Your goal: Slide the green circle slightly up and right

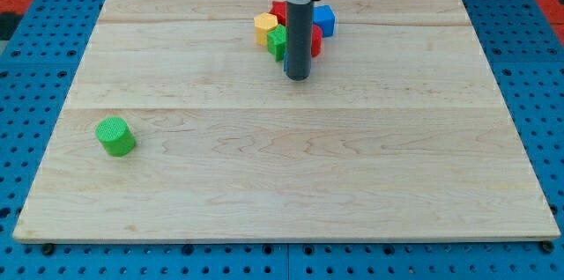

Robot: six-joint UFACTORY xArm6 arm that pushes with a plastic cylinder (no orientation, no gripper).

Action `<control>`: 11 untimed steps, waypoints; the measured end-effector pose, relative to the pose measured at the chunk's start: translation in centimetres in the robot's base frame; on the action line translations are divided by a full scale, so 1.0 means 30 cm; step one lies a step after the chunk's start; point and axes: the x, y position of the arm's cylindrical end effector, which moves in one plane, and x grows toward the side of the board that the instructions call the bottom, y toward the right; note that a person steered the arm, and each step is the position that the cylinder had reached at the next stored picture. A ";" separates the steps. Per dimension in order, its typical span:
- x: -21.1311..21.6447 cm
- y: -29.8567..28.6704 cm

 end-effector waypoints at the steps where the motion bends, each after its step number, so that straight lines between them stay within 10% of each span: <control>1: -0.008 0.012; 3: -0.006 0.022; 6: 0.625 -0.436; 8: 0.391 -0.822; 11: 0.176 -0.767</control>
